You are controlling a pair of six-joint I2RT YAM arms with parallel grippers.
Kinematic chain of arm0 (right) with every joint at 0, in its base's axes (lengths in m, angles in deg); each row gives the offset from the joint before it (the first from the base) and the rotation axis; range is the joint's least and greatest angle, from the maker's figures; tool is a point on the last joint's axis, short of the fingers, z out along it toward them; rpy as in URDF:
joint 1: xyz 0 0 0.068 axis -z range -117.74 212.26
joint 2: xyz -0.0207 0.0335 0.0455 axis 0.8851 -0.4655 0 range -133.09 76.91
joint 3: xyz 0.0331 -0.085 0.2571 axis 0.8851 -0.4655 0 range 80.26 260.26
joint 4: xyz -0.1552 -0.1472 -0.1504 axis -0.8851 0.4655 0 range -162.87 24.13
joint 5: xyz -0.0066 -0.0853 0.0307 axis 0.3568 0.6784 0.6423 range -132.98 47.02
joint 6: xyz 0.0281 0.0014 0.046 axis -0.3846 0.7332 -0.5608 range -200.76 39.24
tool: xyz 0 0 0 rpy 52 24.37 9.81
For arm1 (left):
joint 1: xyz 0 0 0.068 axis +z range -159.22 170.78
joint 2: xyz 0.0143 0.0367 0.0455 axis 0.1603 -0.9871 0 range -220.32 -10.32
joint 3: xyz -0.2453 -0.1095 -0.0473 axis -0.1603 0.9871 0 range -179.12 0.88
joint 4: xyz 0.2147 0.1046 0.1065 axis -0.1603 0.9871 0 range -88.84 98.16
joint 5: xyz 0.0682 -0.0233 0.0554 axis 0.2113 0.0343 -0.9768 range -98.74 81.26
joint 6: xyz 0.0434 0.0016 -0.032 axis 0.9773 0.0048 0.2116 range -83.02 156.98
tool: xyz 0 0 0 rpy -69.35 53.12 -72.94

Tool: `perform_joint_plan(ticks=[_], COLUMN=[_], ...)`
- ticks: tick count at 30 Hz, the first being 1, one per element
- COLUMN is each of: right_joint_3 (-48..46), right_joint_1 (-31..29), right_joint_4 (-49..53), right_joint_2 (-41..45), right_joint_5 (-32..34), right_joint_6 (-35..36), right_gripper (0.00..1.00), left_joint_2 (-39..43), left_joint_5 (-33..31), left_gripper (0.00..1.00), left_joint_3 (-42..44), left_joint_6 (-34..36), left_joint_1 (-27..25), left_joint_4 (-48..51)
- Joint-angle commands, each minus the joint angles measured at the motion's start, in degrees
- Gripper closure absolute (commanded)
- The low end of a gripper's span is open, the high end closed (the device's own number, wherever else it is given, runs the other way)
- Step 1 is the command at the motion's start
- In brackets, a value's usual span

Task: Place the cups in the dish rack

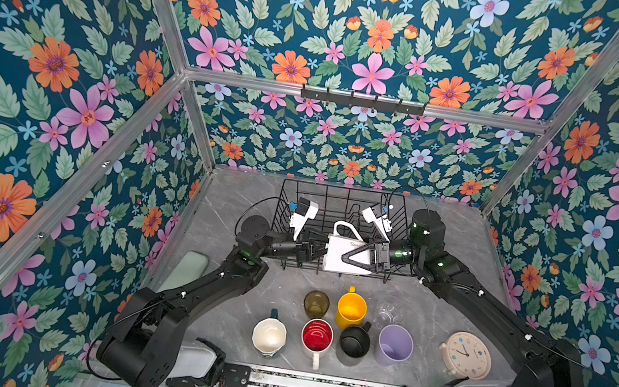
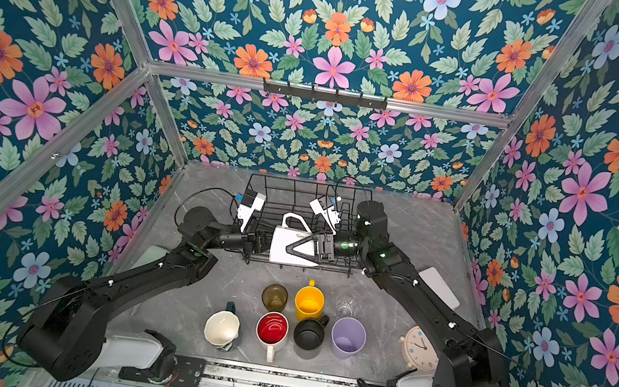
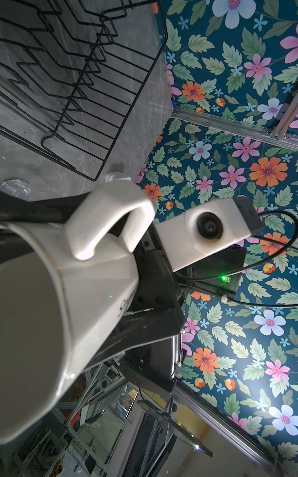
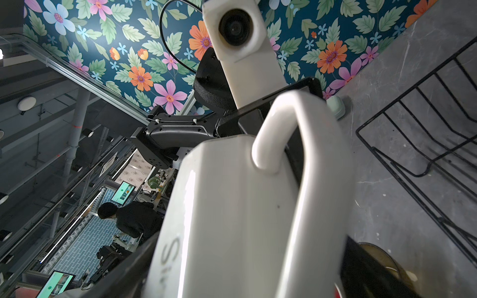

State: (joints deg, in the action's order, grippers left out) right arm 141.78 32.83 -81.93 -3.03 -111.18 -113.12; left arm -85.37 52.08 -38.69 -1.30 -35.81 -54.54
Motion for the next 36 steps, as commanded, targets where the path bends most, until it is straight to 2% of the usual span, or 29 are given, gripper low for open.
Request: perform_joint_plan(ticks=[1,26,36], right_joint_3=[-0.6,-3.42,-3.86], right_joint_1=[-0.25,-0.23,0.34], right_joint_4=[2.73,-0.14,-1.84], right_joint_2=[0.46,5.54,8.09], right_joint_5=[3.49,5.42,11.16], right_joint_6=[-0.07,0.57,0.17], right_gripper=[0.02,0.01,0.01], left_joint_2=[0.78,-0.22,-0.66], left_joint_5=[-3.95,-4.46,-3.19], left_gripper=[1.0,1.0,1.0], left_joint_3=[-0.5,0.55,0.97], left_joint_6=[-1.72,-3.96,-5.2], left_joint_1=[0.0,0.05,0.05], left_joint_4=[-10.13,-13.53,-15.0])
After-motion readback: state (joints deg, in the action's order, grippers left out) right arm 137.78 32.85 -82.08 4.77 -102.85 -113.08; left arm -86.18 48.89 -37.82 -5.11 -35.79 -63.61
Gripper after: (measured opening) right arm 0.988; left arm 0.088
